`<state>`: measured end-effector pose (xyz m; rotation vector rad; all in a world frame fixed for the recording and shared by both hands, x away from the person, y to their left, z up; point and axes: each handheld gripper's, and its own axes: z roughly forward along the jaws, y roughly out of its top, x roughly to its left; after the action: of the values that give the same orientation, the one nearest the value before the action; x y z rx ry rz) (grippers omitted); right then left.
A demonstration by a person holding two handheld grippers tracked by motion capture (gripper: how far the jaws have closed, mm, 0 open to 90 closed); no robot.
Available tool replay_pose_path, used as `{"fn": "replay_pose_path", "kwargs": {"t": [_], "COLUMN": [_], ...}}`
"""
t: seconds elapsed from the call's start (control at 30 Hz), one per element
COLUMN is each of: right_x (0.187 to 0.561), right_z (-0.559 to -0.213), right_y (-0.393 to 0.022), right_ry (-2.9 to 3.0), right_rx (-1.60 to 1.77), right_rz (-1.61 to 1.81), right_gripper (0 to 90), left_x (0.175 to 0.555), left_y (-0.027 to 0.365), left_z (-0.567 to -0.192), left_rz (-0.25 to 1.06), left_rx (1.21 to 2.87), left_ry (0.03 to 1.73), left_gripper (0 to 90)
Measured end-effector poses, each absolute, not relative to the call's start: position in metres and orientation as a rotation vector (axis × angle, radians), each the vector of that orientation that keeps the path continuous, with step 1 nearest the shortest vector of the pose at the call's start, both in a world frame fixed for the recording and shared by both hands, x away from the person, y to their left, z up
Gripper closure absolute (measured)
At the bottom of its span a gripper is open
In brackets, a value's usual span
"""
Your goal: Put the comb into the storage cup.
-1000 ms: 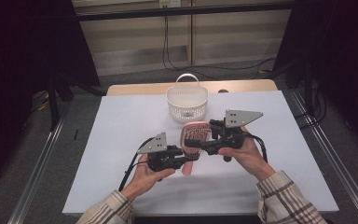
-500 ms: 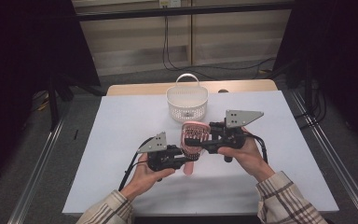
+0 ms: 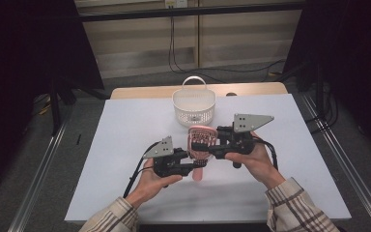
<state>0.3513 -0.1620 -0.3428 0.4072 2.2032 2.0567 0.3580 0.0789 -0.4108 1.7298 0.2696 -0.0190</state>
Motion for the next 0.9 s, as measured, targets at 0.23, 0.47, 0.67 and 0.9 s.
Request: {"fn": "replay_pose_path", "kwargs": {"t": [0.23,0.47,0.67,0.9], "right_x": [0.3519,0.3528,0.3530,0.3528], "right_z": [-0.3412,-0.3405,-0.3398,-0.3379], "right_y": [-0.1642,-0.1668,-0.1680,-0.1708], "right_ry": [2.186,2.174,2.163,2.145], "right_rx": [0.426,0.451,0.461,0.475], "right_rz": [2.046,2.041,2.030,2.029], "right_gripper": [61.9,61.9,61.9,61.9], "left_x": [0.3574,0.3575,0.3574,0.3578], "left_y": [0.0794,0.0809,0.0820,0.0820], "left_z": [-0.4095,-0.4079,-0.4065,-0.4074], "left_rz": [0.014,0.035,0.058,0.096], "left_rx": [1.729,1.730,1.723,1.726], "left_ry": [0.300,0.350,0.389,0.398], "left_gripper": [43.7,22.1,9.2,3.8]}}
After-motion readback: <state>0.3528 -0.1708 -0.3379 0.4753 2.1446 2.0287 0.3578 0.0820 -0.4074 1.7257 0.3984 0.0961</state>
